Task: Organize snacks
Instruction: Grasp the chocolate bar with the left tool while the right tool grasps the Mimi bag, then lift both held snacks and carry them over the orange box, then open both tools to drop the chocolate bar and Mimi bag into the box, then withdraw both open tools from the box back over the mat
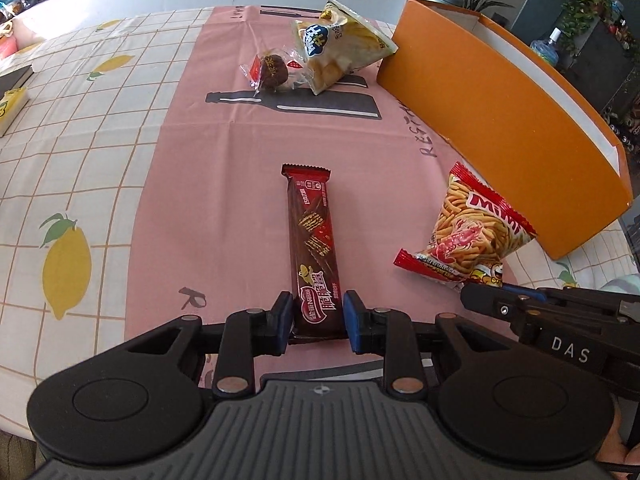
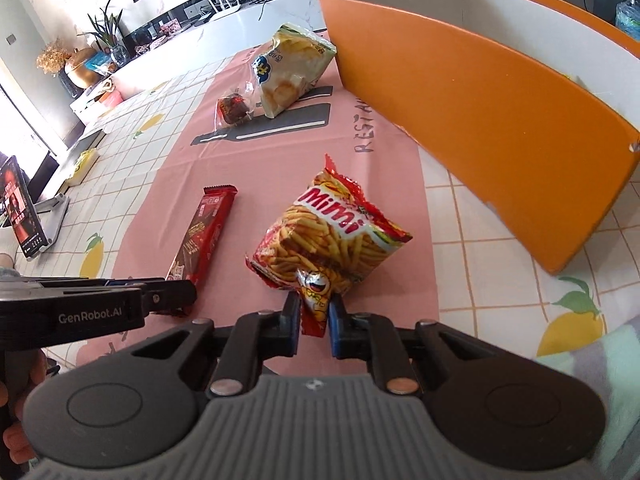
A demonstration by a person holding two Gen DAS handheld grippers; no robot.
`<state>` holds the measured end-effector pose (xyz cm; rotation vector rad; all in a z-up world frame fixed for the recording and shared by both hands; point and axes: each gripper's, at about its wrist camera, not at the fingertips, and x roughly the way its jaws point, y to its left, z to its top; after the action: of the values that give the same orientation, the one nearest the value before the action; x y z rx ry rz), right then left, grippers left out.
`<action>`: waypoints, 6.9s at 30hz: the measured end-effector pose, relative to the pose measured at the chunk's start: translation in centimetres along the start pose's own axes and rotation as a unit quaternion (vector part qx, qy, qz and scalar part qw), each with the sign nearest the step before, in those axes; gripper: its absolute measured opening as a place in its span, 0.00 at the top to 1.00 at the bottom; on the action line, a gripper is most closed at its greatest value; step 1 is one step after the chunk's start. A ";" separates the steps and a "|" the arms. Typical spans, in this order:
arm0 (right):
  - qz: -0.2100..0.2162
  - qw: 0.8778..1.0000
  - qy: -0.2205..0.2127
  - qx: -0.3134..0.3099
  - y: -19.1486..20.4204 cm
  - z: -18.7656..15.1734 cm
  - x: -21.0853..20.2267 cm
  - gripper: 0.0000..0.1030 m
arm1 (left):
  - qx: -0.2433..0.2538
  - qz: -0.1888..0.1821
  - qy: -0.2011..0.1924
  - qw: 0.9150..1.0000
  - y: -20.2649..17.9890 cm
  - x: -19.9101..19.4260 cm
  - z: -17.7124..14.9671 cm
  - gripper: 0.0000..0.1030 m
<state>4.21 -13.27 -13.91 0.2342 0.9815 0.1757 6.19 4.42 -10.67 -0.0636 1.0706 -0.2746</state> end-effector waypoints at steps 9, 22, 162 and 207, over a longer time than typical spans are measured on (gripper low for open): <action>-0.007 0.999 -0.042 0.009 -0.8 -0.2 -0.9 0.78 | 0.023 0.032 -0.069 0.997 -1.0 -1.0 -0.5 0.37; -0.026 0.991 -0.107 0.082 -2.2 1.6 -0.6 0.44 | -0.005 0.050 -0.132 0.990 -0.6 -0.5 0.7 0.35; -0.124 0.990 0.035 -0.058 -14.7 18.3 1.0 0.42 | 0.211 -0.062 -0.060 0.974 -17.1 6.8 18.4 0.29; -0.081 0.983 -0.146 -0.078 3.6 6.4 -2.6 0.27 | 0.075 -0.034 -0.185 0.979 0.0 -5.8 9.4 0.18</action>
<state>8.00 -11.22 -7.44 0.0325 0.6870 0.0658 11.81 5.15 -1.12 -0.0152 0.6774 -0.3873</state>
